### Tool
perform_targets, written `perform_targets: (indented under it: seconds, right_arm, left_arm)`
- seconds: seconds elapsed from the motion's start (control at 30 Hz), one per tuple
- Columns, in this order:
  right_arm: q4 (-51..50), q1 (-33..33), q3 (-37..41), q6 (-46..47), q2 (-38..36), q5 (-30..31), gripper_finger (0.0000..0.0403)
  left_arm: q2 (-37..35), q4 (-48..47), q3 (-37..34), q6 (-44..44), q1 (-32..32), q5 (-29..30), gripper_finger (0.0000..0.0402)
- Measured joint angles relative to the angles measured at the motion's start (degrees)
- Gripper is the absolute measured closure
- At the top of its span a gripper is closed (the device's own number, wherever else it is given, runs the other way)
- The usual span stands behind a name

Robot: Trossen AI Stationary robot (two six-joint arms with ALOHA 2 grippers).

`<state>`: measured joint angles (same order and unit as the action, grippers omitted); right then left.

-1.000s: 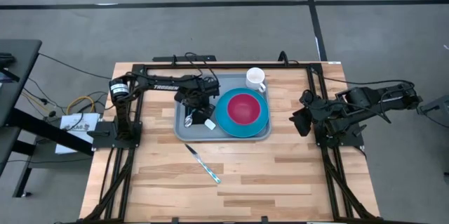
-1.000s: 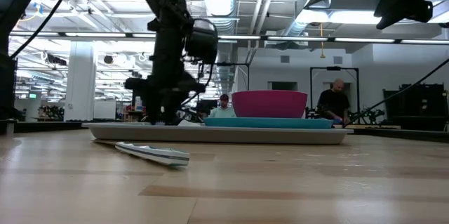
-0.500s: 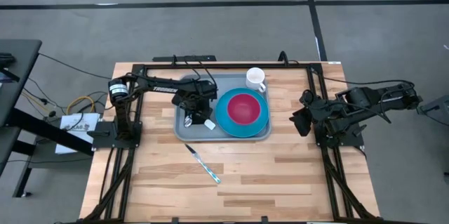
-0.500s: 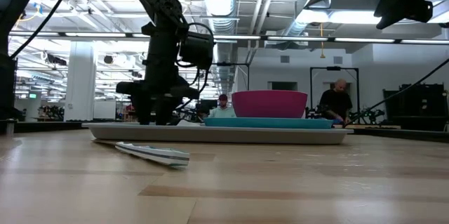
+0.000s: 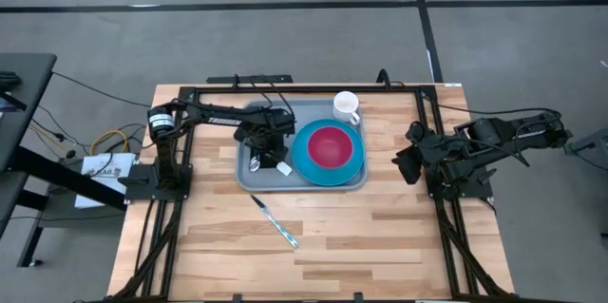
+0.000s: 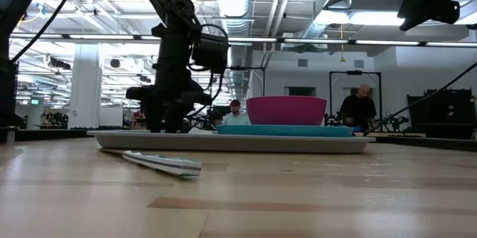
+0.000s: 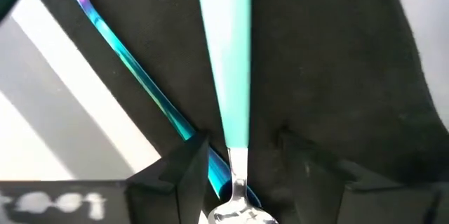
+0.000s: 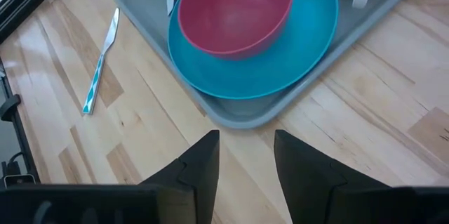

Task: Set up tray
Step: Put the blue spoon to the right of the blue fork on the black napkin on the gray serving tray

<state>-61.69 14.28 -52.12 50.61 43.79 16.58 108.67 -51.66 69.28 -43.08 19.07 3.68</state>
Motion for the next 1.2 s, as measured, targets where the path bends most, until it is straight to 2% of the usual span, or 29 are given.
perform_targets:
  seconds: [0.23, 0.4, 1.2]
  right_arm:
    - [0.0, 0.0, 0.0, 0.1, 0.0, 0.0, 0.0276]
    - [0.0, 0.0, 0.0, 0.4, 0.0, 0.0, 0.0276]
    - [0.5, 0.0, 0.0, 0.5, 0.0, 0.0, 0.0276]
  left_arm:
    - [0.2, 0.2, 2.5, 2.0, 0.0, 0.7, 0.0287]
    - [0.2, -0.4, 2.6, 2.9, 0.0, 0.7, 0.0306]
    - [0.1, -0.5, 2.7, 3.4, 0.0, 0.4, 0.0309]
